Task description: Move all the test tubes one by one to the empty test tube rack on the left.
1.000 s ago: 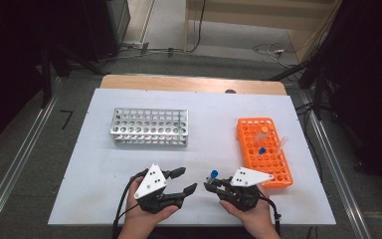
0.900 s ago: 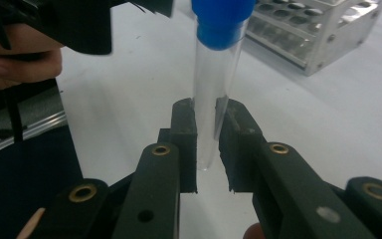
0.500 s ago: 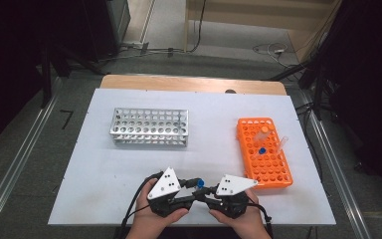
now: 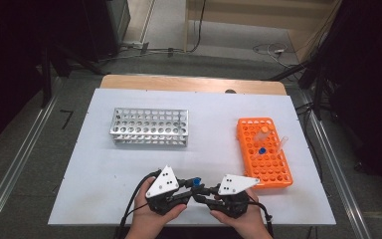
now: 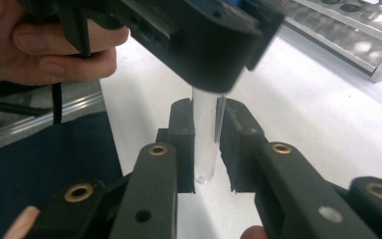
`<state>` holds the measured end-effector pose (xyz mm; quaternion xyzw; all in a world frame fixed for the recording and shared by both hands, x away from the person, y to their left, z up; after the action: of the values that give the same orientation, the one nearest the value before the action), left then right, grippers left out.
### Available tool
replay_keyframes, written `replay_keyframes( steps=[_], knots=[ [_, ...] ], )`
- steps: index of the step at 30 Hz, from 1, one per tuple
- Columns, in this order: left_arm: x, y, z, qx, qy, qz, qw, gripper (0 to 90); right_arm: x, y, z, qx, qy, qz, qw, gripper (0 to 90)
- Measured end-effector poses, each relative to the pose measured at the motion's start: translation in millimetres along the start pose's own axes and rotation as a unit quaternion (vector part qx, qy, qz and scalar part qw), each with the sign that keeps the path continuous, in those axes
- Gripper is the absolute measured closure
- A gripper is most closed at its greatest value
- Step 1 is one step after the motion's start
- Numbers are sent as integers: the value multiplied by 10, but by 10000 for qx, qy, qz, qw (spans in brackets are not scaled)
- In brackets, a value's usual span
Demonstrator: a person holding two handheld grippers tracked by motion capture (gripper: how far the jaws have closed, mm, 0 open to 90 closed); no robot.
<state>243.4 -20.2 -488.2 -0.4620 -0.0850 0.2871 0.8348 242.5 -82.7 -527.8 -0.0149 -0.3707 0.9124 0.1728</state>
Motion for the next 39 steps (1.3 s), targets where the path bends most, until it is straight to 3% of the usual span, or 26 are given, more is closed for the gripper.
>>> replay_keyframes(
  steps=[7, 12, 17, 24, 32, 35, 39],
  knots=[
    [115, -26, 105, -137, -76, 200, 9997, 765, -96, 30, 155, -170, 158, -126, 9997, 502],
    [211, -68, 176, -202, -189, 251, 9993, 765, -242, 126, 390, -380, 350, -389, 9979, 372],
    [315, -148, 233, -268, -290, 293, 9988, 765, -402, 275, 597, -566, 398, -671, 9953, 311],
    [533, -266, 334, -346, -451, 416, 9975, 766, -560, 404, 864, -723, 723, -798, 9916, 209],
    [876, -449, 385, -447, -595, 578, 9955, 766, -736, 526, 1087, -877, 900, -956, 9875, 153],
    [1008, -510, 399, -487, -628, 662, 9946, 765, -790, 627, 1151, -779, 1022, -993, 9867, 125],
    [1177, -591, 400, -504, -708, 717, 9936, 766, -858, 741, 1282, -871, 983, -1124, 9849, 83]
  ],
)
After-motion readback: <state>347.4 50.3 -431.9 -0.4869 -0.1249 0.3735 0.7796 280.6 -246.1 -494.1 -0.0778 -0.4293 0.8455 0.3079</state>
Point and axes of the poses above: each handheld gripper's, and its own axes: z roughly backward along the jaws, y roughly out of its underside, x roughly to its left, the point moved 10 cm from there along -z, roughly forward along the jaws, and after that the axes turned 15 degrees about x, right-handed, at the moved point
